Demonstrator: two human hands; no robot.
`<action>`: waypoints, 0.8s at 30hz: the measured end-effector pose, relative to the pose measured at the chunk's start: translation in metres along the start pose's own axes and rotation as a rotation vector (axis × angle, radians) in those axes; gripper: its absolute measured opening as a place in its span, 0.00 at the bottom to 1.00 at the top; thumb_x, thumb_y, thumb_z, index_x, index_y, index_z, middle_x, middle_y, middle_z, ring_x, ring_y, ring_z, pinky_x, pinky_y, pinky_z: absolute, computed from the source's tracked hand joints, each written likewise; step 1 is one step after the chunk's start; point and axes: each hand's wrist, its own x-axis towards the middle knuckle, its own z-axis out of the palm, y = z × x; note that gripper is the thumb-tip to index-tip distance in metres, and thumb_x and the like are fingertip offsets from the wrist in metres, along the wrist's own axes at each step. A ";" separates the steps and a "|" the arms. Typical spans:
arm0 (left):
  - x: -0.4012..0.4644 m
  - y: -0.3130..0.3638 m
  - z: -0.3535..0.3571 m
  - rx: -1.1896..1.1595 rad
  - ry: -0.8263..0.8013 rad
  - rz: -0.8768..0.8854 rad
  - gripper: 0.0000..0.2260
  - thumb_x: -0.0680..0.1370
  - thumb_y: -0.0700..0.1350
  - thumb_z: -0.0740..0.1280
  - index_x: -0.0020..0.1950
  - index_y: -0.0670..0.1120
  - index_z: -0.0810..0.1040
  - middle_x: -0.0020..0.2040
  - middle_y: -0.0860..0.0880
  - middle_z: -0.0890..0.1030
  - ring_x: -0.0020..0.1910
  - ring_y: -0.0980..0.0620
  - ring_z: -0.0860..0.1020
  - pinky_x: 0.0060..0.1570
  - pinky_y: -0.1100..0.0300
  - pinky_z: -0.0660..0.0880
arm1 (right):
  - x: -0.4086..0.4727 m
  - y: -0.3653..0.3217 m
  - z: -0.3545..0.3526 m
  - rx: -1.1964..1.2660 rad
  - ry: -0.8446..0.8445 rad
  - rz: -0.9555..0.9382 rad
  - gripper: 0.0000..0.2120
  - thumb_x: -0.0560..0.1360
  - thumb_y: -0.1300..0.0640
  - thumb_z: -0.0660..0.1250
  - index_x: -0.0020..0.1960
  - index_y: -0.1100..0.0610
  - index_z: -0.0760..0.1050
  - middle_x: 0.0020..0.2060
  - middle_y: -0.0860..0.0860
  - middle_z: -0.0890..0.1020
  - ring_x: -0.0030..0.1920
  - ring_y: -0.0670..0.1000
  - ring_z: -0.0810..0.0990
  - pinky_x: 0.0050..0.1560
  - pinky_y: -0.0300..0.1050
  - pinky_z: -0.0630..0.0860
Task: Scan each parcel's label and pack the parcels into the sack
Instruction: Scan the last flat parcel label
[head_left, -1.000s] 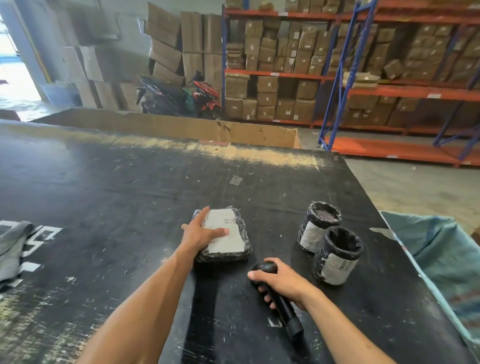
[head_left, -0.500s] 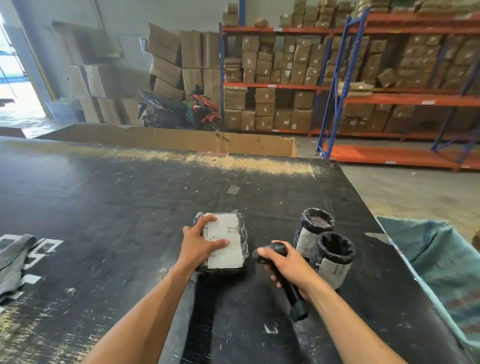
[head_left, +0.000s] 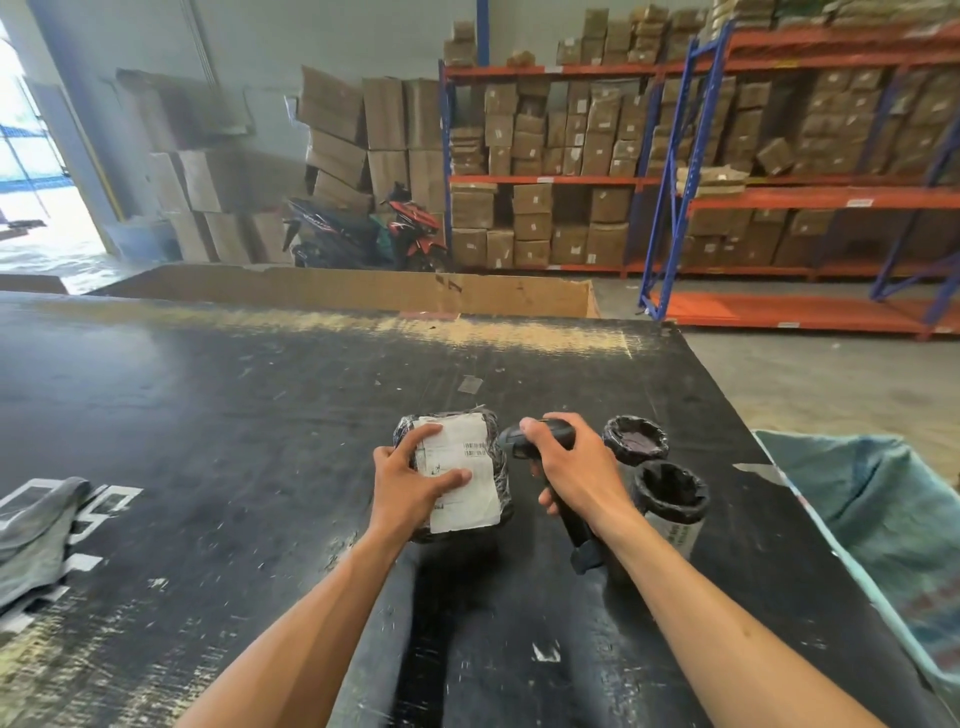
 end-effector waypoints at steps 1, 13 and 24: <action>-0.001 0.002 0.000 -0.006 0.007 0.006 0.29 0.61 0.50 0.85 0.56 0.69 0.78 0.56 0.51 0.67 0.52 0.59 0.75 0.48 0.74 0.74 | 0.000 -0.001 0.001 -0.002 -0.001 -0.007 0.26 0.71 0.32 0.69 0.62 0.46 0.75 0.39 0.52 0.86 0.26 0.56 0.85 0.25 0.45 0.79; -0.006 0.015 0.005 -0.003 -0.008 0.049 0.29 0.62 0.50 0.85 0.55 0.72 0.77 0.56 0.52 0.67 0.54 0.57 0.74 0.58 0.60 0.77 | -0.003 -0.001 0.006 0.017 -0.010 -0.031 0.29 0.67 0.30 0.67 0.61 0.46 0.71 0.40 0.56 0.84 0.24 0.51 0.80 0.25 0.45 0.78; -0.014 0.018 0.013 0.010 -0.014 0.055 0.29 0.62 0.51 0.85 0.54 0.74 0.77 0.55 0.50 0.68 0.54 0.56 0.75 0.61 0.55 0.78 | -0.010 0.002 -0.003 -0.030 -0.006 -0.006 0.28 0.73 0.31 0.69 0.66 0.46 0.71 0.41 0.51 0.87 0.26 0.52 0.84 0.25 0.44 0.80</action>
